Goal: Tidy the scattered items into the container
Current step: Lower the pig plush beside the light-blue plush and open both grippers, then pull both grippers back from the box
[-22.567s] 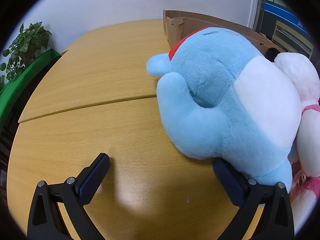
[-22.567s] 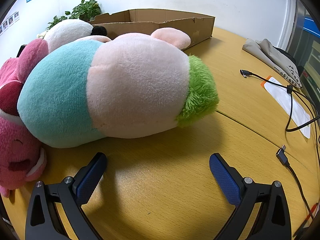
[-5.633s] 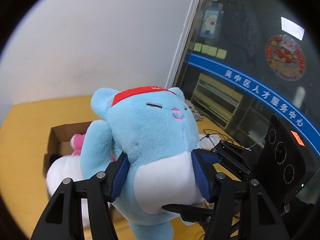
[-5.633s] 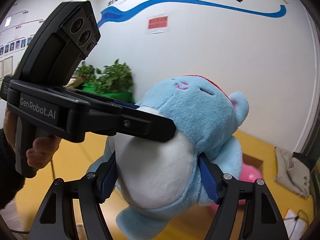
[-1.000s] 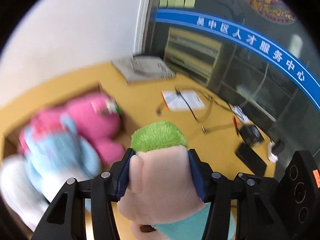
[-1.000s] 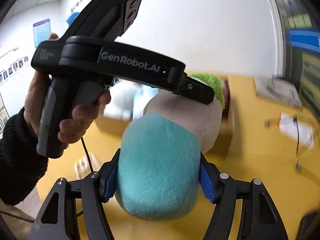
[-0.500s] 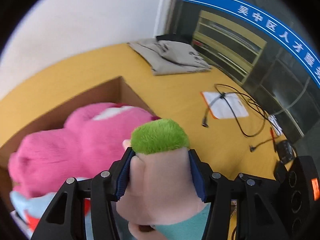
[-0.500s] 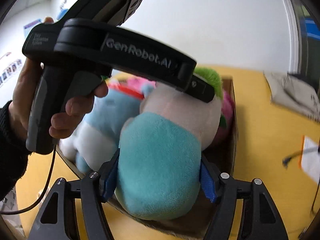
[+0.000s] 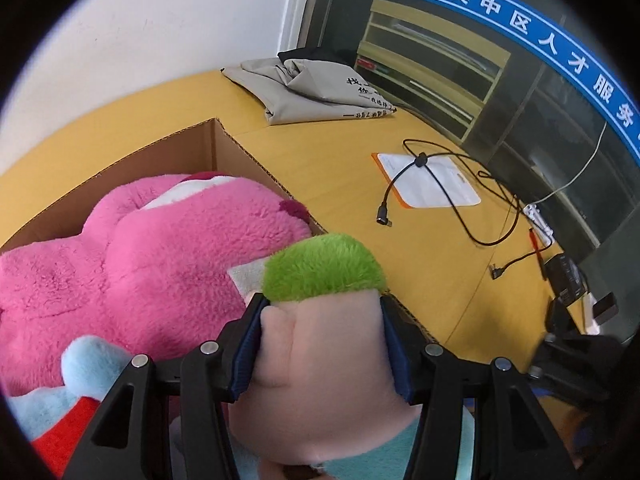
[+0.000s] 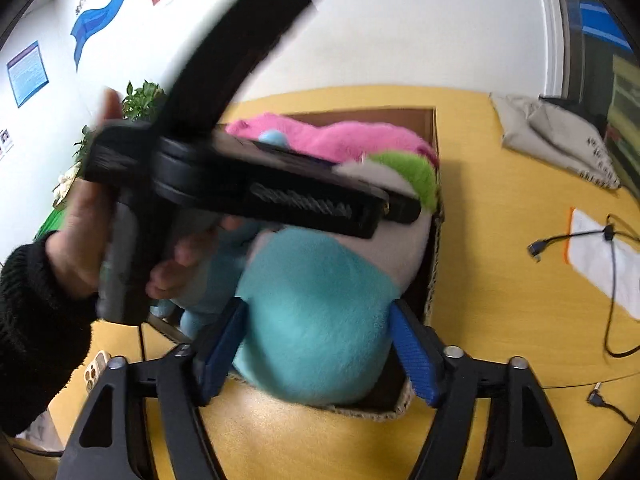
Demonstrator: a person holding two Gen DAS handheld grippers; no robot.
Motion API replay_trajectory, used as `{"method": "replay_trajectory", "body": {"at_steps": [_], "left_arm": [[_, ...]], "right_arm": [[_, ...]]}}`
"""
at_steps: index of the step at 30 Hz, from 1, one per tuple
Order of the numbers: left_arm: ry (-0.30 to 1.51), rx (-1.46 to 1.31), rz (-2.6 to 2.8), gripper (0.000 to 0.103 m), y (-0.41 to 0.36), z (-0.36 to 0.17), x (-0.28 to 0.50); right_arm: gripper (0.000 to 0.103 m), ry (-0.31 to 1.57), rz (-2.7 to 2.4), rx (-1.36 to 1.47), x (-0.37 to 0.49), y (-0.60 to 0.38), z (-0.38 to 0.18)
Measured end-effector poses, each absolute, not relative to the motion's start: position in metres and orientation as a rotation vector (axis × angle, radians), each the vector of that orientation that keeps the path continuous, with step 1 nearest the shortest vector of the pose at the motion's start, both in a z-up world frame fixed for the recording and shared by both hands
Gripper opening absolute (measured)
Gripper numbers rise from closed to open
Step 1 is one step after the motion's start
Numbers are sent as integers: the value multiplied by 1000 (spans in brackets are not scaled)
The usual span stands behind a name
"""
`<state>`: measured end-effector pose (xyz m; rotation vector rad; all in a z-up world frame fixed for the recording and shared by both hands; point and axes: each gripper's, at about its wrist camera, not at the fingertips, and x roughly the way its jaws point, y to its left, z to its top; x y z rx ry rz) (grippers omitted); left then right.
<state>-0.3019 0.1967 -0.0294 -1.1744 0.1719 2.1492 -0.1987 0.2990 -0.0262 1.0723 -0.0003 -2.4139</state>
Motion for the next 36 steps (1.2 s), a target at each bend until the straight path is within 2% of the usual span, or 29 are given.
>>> {"method": "replay_trajectory", "body": {"at_steps": [1, 3, 7, 9, 14, 16, 17, 18, 20, 21, 22, 26, 31, 36], "left_arm": [[179, -1175, 2152, 53, 198, -31, -303], [193, -1185, 2159, 54, 202, -36, -304], [237, -1187, 2187, 57, 210, -34, -300], [203, -1189, 2204, 61, 207, -24, -295], [104, -1097, 2301, 61, 169, 21, -260], [69, -1020, 2353, 63, 136, 48, -231], [71, -998, 2380, 68, 122, 57, -218], [75, -975, 2415, 79, 105, 66, -202], [76, -945, 2498, 81, 70, 76, -169], [82, -952, 2520, 81, 57, 78, -156], [88, -964, 2543, 81, 43, 78, -140], [73, -979, 2611, 81, 1, 69, -88], [32, -1008, 2650, 81, -23, 45, -42], [-25, -973, 2647, 81, -29, 39, -18]], "right_arm": [[53, -8, -2421, 1067, -199, 300, -24], [50, -24, -2402, 1121, -212, 301, -35], [49, -67, -2393, 1175, -214, 302, -48], [49, -52, -2399, 1183, -213, 302, -49], [50, -6, -2422, 1206, -195, 292, -47], [56, -49, -2436, 1198, -192, 297, -44], [60, -69, -2449, 1187, -188, 299, -41], [75, -83, -2471, 1189, -183, 301, -36], [88, -114, -2508, 1146, -169, 302, -22], [98, -129, -2536, 1103, -159, 301, -12], [103, -136, -2561, 1064, -147, 298, -2], [103, -72, -2618, 963, -106, 281, 26], [103, 150, -2714, 909, -68, 248, 38], [103, 159, -2787, 898, -41, 240, 42]]}}
